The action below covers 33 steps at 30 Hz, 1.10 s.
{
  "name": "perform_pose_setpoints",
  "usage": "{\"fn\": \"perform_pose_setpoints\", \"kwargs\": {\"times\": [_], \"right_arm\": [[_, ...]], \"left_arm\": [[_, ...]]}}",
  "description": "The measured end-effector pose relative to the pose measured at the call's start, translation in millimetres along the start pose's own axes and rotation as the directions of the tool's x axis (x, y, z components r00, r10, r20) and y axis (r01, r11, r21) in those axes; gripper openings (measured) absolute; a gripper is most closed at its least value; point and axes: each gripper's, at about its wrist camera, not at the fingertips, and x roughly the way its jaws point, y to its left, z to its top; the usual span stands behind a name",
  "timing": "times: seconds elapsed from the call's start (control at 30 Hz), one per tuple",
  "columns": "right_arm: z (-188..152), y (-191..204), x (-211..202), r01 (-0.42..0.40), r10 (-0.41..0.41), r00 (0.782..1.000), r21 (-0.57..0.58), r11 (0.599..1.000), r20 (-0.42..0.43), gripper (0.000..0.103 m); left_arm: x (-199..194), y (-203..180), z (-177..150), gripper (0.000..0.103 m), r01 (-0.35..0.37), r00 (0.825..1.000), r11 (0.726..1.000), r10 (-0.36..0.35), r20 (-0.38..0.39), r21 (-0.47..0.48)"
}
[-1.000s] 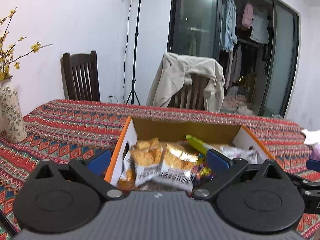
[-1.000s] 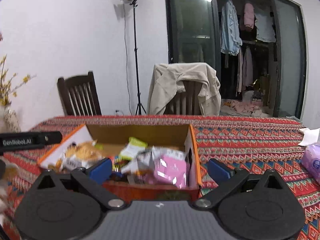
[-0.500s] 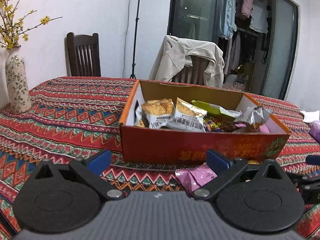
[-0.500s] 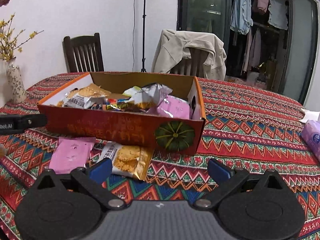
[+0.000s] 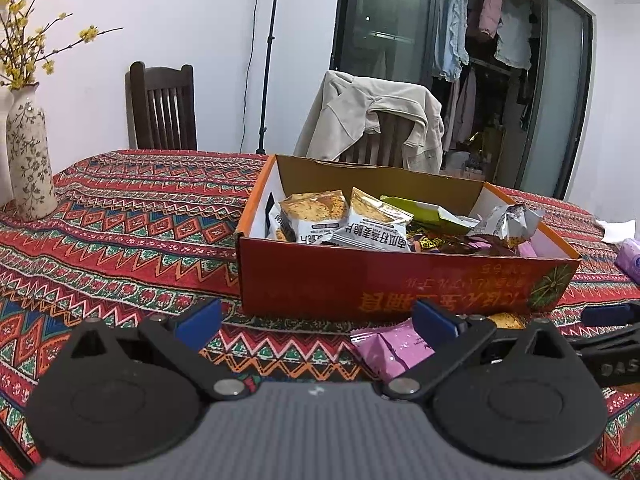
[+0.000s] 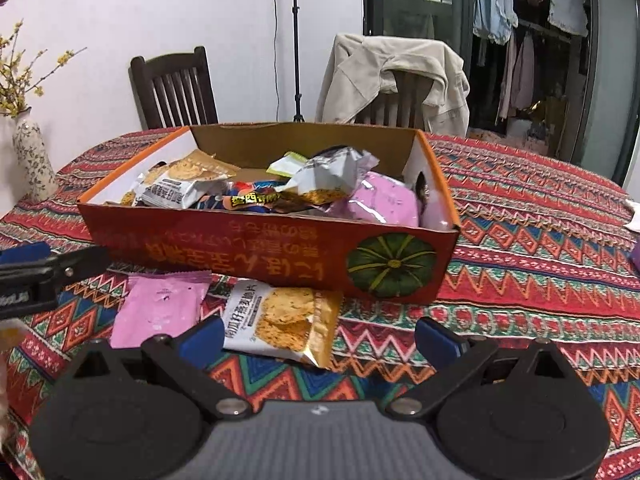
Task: Organize snacks
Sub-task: 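Move both grippers back toward the snacks beside the box, then grasp a white oat-cracker packet with the right gripper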
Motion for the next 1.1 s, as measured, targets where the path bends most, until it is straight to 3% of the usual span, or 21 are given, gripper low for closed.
{"fn": "perform_pose_setpoints", "kwargs": {"times": [0.33, 0.8, 0.97, 1.03, 1.1], "right_arm": [[11, 18, 51, 0.015, -0.015, 0.993, 0.006, 1.0, -0.114, 0.103], [7, 22, 53, 0.009, -0.01, 0.996, -0.01, 1.0, -0.085, 0.102], [-1, 28, 38, -0.029, 0.028, 0.999, -0.042, 0.999, -0.043, 0.069], [-3, 30, 33, -0.044, 0.042, 0.998, -0.054, 0.998, -0.038, 0.065], [-5, 29, 28, -0.058, 0.057, 0.998, -0.057, 0.997, -0.027, 0.041]], "left_arm": [[2, 7, 1, 0.103, -0.013, 1.0, 0.999, 0.012, -0.017, -0.031], [2, 12, 1, 0.103, -0.015, 1.0, 0.998, 0.014, -0.026, -0.058], [3, 14, 1, 0.103, -0.014, 0.999, 0.998, 0.012, -0.03, -0.068], [2, 14, 1, 0.103, -0.014, 1.0, 0.998, 0.012, -0.029, -0.069], [3, 14, 1, 0.103, -0.016, 1.0, 0.997, 0.014, -0.028, -0.07]]}}
